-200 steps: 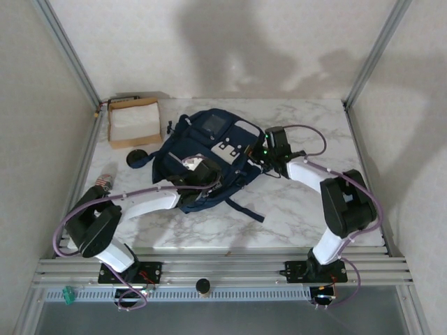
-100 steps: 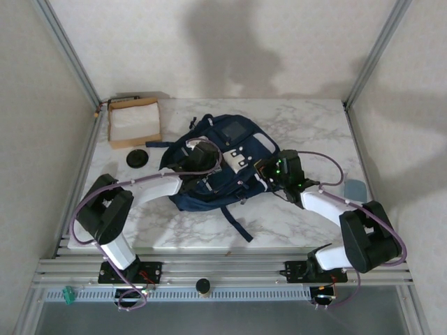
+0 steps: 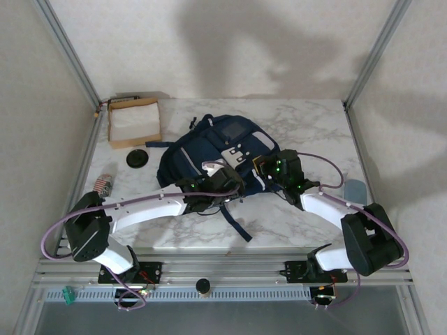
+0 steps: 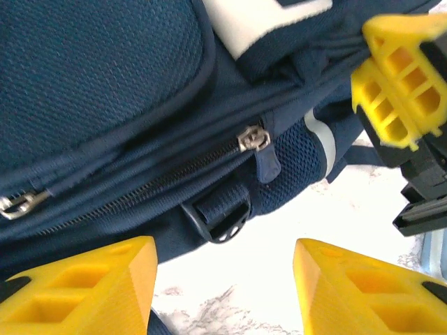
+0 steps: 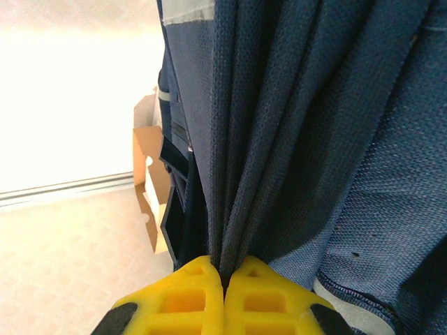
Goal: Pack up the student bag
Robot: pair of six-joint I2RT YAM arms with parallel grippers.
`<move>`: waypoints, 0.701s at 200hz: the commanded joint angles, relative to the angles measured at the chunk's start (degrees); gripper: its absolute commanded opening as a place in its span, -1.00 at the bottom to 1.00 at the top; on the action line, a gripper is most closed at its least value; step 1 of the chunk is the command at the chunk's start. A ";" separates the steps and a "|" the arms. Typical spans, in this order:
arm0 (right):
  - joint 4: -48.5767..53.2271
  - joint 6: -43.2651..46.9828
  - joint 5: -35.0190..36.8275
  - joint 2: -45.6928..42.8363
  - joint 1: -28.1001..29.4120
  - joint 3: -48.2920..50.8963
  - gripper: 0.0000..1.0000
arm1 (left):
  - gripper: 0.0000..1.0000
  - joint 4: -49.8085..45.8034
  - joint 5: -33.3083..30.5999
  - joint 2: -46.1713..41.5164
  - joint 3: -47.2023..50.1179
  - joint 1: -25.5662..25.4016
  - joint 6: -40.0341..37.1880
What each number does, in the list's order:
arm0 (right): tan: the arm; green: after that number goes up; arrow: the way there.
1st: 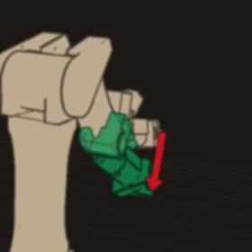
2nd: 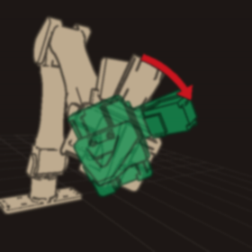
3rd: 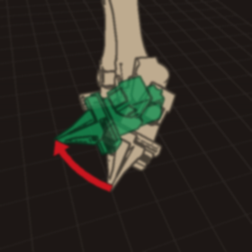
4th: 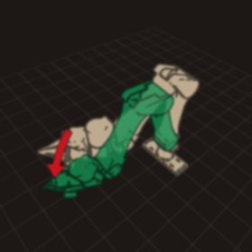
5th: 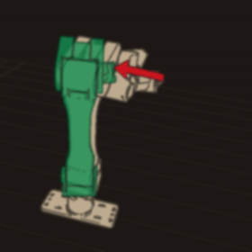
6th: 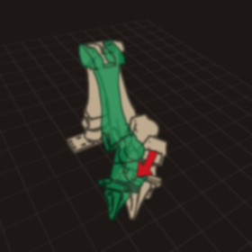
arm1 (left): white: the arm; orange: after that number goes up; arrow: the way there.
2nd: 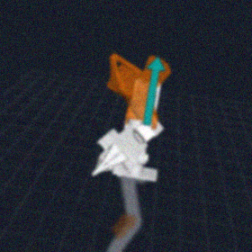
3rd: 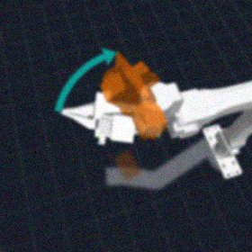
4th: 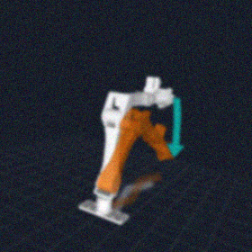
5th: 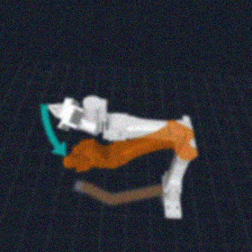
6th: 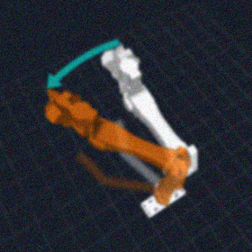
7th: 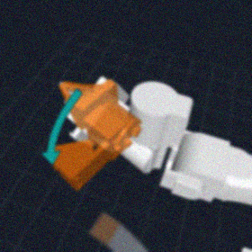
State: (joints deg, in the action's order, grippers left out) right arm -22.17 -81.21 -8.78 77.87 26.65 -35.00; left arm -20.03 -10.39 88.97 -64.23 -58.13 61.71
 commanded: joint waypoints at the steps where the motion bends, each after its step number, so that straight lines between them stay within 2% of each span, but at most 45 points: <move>1: -8.90 -2.48 -1.99 -3.18 0.67 -0.70 -1.00 | 0.08 -5.47 -4.27 3.67 -6.11 -0.90 3.16; 48: -8.86 -3.37 -3.65 -2.46 0.62 -1.20 -1.00 | 0.06 -15.08 -7.20 12.73 -17.20 -1.33 3.19; 66: -9.39 -3.91 -4.22 -2.17 0.68 -1.47 -1.00 | 0.02 -20.67 -11.88 15.41 -21.36 -2.23 5.37; 103: -9.79 -4.51 -4.14 -2.82 0.68 -1.45 -1.00 | -0.02 -21.18 -11.76 19.24 -24.88 -2.34 7.19; 140: -10.43 -5.53 -5.05 -2.97 0.80 -0.68 -1.00 | -0.10 -29.61 -16.81 23.71 -30.85 -2.43 11.88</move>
State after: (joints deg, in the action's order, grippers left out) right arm -24.43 -84.90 -10.57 77.47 26.68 -35.00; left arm -38.46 -19.57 110.56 -91.94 -60.20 65.89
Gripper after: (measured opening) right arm 0.058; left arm 0.457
